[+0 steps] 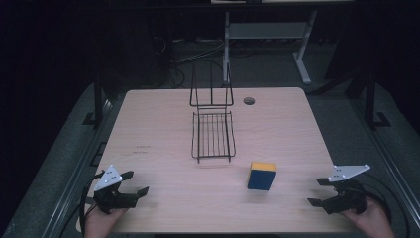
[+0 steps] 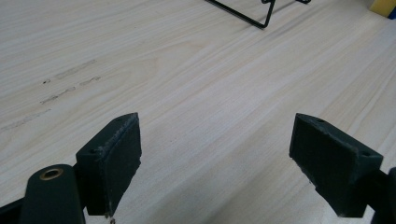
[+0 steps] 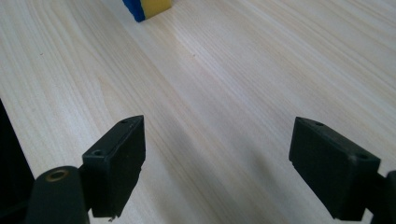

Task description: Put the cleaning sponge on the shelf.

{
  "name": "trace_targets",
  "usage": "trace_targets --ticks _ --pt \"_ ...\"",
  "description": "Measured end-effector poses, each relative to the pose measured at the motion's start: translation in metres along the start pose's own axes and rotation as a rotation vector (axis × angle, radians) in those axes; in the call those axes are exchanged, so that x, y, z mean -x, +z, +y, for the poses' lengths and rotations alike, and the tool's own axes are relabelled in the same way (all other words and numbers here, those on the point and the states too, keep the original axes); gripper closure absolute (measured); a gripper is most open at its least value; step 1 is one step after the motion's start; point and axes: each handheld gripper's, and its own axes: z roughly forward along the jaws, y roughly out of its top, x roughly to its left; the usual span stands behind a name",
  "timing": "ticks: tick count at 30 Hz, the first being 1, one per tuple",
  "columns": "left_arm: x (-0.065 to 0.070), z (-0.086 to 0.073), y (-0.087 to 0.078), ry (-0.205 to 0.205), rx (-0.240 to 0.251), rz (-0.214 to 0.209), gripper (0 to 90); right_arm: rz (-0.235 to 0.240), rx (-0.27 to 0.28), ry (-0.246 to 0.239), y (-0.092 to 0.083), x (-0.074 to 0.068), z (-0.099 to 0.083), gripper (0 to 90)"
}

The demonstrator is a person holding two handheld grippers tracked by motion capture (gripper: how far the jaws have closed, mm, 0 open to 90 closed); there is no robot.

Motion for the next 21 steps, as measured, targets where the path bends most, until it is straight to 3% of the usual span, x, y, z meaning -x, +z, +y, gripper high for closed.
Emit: trace_targets --ticks 21 --pt "0.0 0.0 0.0 -0.002 0.002 0.0 16.3 0.044 -0.024 -0.078 0.008 -0.005 0.034 18.1"
